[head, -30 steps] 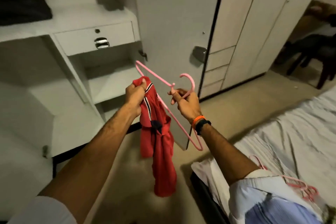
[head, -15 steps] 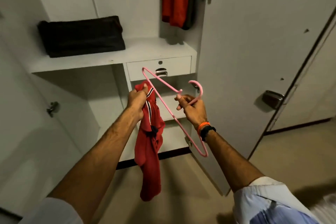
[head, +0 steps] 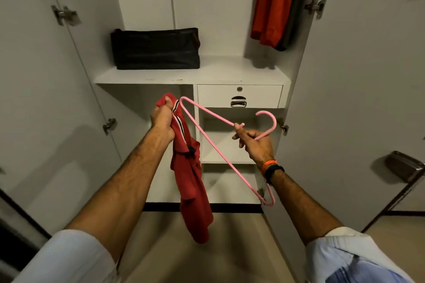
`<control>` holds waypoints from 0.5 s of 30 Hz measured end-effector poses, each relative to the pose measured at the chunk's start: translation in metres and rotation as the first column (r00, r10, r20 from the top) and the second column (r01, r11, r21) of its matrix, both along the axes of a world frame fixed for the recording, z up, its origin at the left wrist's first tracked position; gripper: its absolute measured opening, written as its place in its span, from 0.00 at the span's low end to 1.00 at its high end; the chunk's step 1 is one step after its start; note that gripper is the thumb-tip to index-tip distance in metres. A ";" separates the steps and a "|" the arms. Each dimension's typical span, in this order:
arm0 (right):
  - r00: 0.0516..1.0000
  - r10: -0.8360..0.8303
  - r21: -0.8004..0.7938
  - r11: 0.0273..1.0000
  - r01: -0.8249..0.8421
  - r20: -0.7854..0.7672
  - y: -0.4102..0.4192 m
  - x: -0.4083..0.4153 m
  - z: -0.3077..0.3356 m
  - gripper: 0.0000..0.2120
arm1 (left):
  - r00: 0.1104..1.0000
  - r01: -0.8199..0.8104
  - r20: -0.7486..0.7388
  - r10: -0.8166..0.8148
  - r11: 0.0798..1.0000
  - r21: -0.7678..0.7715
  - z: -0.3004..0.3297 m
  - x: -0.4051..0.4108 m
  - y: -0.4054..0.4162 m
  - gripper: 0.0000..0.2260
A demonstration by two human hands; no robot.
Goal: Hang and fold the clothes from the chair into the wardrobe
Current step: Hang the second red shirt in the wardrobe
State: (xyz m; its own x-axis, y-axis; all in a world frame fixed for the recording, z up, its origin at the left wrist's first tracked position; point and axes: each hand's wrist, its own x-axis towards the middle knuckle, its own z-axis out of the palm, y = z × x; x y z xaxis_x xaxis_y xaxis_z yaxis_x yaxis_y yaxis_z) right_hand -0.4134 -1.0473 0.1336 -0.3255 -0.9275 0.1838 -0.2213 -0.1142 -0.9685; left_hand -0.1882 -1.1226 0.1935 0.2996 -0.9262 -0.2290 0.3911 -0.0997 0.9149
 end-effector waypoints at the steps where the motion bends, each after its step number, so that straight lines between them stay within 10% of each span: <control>1: 1.000 0.016 0.012 1.000 -0.016 -0.001 -0.001 0.000 -0.002 0.19 | 1.000 -0.009 -0.001 0.009 1.000 -0.009 0.001 0.004 0.000 0.14; 15: 0.974 0.210 0.027 0.978 -0.209 -0.086 -0.005 0.009 -0.020 0.17 | 0.930 -0.041 0.362 0.064 0.997 -0.069 0.014 0.048 0.006 0.09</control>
